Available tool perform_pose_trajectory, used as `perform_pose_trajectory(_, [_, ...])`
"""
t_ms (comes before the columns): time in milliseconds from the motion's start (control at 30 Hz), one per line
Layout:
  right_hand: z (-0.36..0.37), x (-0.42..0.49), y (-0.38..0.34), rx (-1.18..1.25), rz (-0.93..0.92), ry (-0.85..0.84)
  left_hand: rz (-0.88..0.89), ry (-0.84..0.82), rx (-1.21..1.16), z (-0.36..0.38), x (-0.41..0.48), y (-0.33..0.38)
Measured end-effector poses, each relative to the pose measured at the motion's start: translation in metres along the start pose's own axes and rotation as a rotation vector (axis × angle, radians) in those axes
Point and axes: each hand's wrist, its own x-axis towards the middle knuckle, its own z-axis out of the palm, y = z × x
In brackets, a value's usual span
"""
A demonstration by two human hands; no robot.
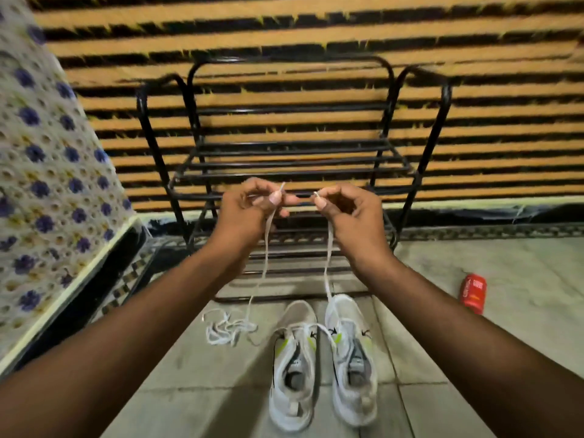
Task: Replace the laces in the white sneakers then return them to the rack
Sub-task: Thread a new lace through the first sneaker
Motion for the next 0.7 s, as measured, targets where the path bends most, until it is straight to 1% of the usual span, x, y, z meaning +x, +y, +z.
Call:
perform_pose_trajectory(67, [0.0, 0.013, -0.031, 0.018, -0.042, 0.04, 0.047, 0.027, 0.018, -0.001, 0.004, 0.033])
perform_pose_trajectory(133, [-0.002, 0.021, -0.055, 0.055, -0.065, 0.067, 0.058, 0.053, -0.008, -0.002, 0.006, 0.059])
perform_pose_trajectory(200, [-0.003, 0.028, -0.077, 0.094, -0.083, 0.078, 0.061, 0.06, -0.027, -0.003, 0.007, 0.081])
perform_pose_trajectory(300, [-0.003, 0.035, -0.1, 0.073, -0.118, 0.068, 0.06, 0.052, 0.007, -0.002, 0.005, 0.099])
perform_pose_trajectory(467, [-0.001, 0.035, -0.117, 0.051, -0.076, 0.059, 0.012, 0.066, -0.035, 0.001, 0.001, 0.106])
perform_pose_trajectory(700, [0.004, 0.033, -0.118, 0.075, -0.032, 0.083, -0.027, 0.094, -0.106, 0.002, 0.003, 0.105])
